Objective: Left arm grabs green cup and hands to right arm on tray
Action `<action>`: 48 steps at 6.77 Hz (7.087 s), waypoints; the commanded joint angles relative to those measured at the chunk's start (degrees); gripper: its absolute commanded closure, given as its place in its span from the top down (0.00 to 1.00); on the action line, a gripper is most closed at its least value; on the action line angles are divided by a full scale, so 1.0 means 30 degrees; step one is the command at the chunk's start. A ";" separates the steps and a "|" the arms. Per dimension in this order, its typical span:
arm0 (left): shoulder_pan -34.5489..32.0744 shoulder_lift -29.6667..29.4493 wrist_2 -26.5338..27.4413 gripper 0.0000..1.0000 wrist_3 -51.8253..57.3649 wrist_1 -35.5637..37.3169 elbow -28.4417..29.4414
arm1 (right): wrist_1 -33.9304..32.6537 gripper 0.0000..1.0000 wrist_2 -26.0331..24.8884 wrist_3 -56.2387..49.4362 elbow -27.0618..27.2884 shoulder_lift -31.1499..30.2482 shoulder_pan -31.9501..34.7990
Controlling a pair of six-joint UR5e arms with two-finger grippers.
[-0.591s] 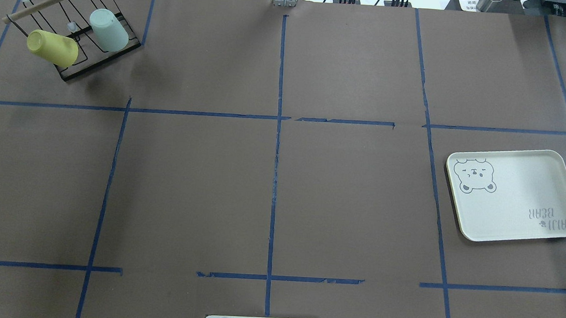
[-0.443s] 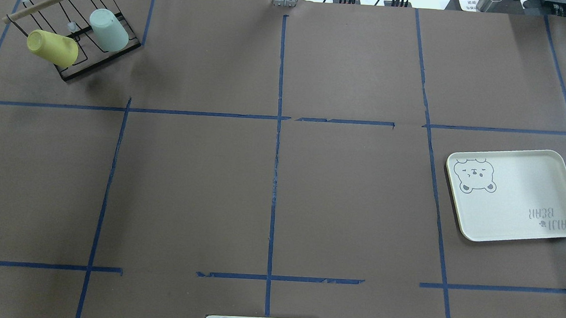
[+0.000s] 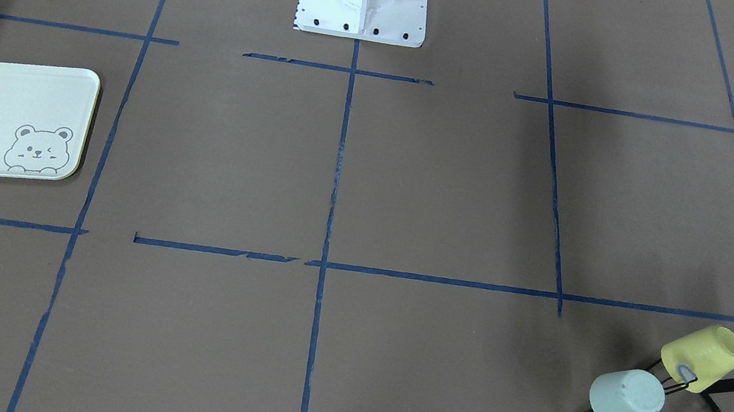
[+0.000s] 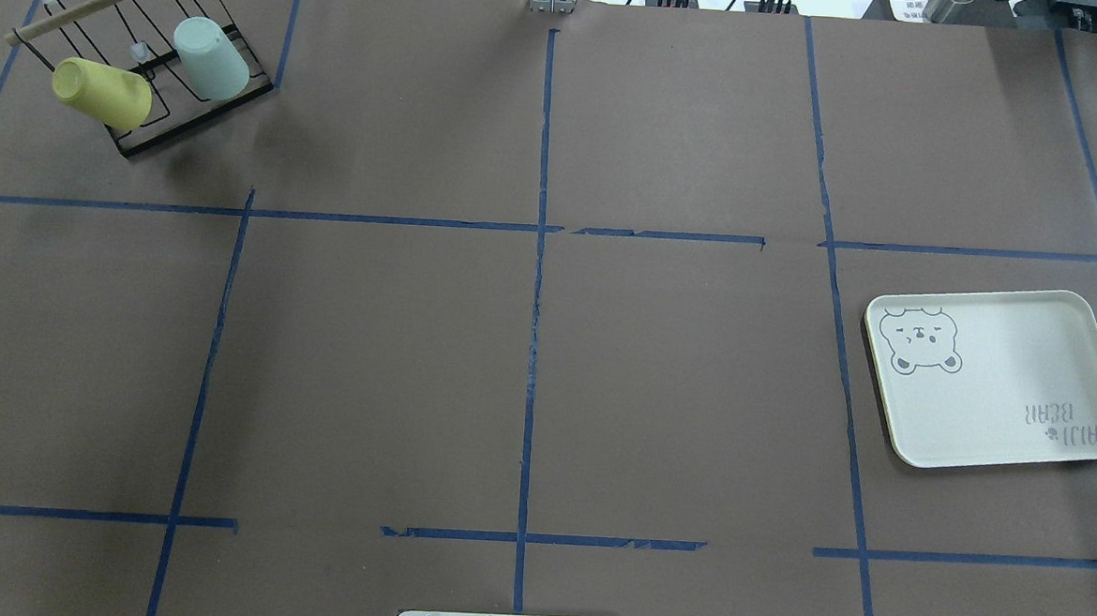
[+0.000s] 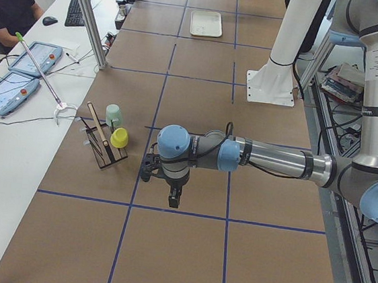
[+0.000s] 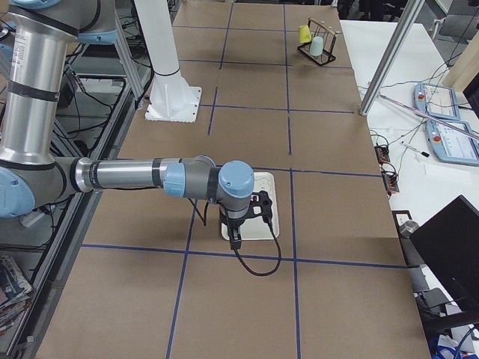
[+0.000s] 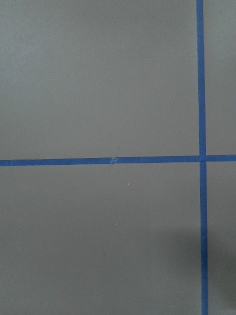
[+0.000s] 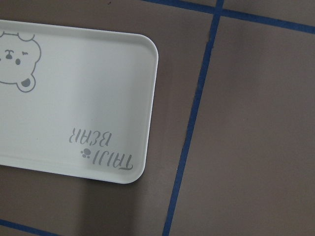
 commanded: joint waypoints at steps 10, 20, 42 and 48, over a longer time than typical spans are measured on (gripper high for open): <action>0.5512 -1.0264 0.0869 1.00 -1.2650 -0.1859 0.2937 | 0.0742 1.00 0.1019 0.1713 0.0097 -0.0032 -0.0217; 0.8391 -1.6350 0.7757 1.00 -1.9530 -0.6332 1.0382 | 0.2207 1.00 0.0960 0.1772 -0.0312 -0.0003 -0.0276; 0.8995 -1.5151 0.4978 0.00 -2.3018 -0.2323 0.1581 | 0.6205 0.99 0.1782 0.7455 -0.0604 0.2212 -0.4680; 1.4600 -1.4919 0.5095 0.00 -3.4130 -1.1070 0.0286 | 0.7744 0.99 -0.2011 2.2062 -0.0055 1.0146 -1.1976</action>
